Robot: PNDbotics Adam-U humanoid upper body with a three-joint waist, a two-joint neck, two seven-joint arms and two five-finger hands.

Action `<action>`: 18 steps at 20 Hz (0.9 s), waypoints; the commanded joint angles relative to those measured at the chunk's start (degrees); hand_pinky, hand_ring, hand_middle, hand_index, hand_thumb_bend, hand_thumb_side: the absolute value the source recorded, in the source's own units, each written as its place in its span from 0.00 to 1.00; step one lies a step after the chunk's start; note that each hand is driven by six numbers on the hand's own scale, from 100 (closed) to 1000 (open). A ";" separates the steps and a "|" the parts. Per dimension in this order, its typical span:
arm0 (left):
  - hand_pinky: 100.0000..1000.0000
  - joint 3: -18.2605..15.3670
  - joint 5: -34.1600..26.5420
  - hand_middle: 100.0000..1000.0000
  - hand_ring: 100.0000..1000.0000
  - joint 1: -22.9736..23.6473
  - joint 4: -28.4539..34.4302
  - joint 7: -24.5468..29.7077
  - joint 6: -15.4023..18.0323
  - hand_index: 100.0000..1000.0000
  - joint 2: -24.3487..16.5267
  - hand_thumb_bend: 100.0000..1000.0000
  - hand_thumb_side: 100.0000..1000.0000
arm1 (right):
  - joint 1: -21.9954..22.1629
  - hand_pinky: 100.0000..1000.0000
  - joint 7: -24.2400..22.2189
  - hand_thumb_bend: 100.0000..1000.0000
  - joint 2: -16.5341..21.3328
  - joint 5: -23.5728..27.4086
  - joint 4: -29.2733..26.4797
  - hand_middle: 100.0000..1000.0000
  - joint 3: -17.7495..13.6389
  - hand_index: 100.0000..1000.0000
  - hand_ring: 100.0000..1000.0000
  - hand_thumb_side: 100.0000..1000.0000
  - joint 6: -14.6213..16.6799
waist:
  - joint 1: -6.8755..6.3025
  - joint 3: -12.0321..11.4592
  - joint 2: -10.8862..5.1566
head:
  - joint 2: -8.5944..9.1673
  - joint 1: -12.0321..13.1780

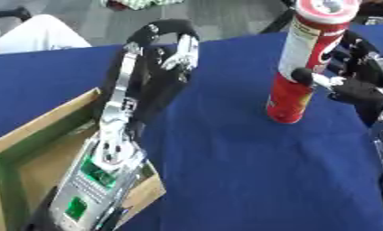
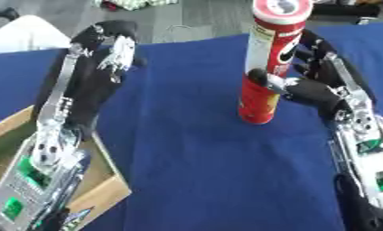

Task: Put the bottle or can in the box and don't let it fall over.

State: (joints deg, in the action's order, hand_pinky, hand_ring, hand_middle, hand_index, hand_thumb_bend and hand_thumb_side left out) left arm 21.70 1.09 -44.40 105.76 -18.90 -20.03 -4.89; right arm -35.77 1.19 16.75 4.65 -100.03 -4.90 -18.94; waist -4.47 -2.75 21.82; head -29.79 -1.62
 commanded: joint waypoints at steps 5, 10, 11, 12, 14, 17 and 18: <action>0.78 -1.02 2.31 0.72 0.47 -1.07 -0.46 -0.42 1.04 0.68 0.73 0.00 0.46 | -1.64 1.00 0.18 0.75 -0.14 1.02 0.75 1.00 -0.26 1.00 1.00 0.09 1.23 | 0.19 -0.23 -0.52 | 1.43 0.10; 0.78 -1.34 2.89 0.72 0.47 -1.15 -0.79 -0.75 1.43 0.67 0.94 0.00 0.46 | -2.33 1.00 0.40 0.75 -0.29 0.82 1.28 1.00 -0.29 1.00 1.00 0.09 1.76 | 0.12 -0.23 -0.25 | 1.66 0.10; 0.78 -1.42 2.91 0.72 0.47 -1.16 -0.87 -0.83 1.49 0.67 0.98 0.00 0.46 | -2.50 1.00 0.43 0.75 -0.30 0.75 1.43 1.00 -0.29 1.00 1.00 0.10 1.85 | 0.11 -0.21 -0.22 | 1.69 0.09; 0.78 -1.51 2.94 0.72 0.47 -1.17 -0.96 -0.94 1.55 0.67 1.02 0.00 0.46 | -2.68 1.00 0.48 0.75 -0.31 0.66 1.57 1.00 -0.31 1.00 1.00 0.09 1.95 | 0.10 -0.18 -0.19 | 1.71 0.08; 0.78 -1.68 2.97 0.72 0.47 -1.21 -1.21 -1.15 1.67 0.67 1.09 0.00 0.46 | -3.08 1.00 0.52 0.75 -0.29 0.52 1.97 1.00 -0.29 1.00 1.00 0.09 2.12 | 0.07 -0.11 -0.12 | 1.73 0.08; 0.78 -2.05 2.86 0.72 0.48 -1.29 -1.61 -1.24 1.97 0.67 1.20 0.00 0.46 | -3.85 1.00 0.41 0.74 -0.19 0.35 2.70 1.00 -0.21 1.00 1.00 0.08 2.35 | 0.03 0.00 -0.08 | 1.72 0.02; 0.78 -2.21 2.83 0.72 0.48 -1.35 -1.77 -1.16 2.14 0.67 1.20 0.00 0.46 | -4.17 1.00 0.38 0.74 -0.18 0.31 3.02 1.00 -0.20 1.00 1.00 0.08 2.39 | 0.02 0.03 -0.08 | 1.70 -0.11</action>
State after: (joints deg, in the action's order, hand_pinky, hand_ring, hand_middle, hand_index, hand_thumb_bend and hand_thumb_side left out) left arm 20.15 3.58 -44.52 103.49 -19.99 -18.29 -3.86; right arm -38.90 1.62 15.95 5.22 -96.81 -4.91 -16.82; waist -4.62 -2.79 22.82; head -28.97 -1.64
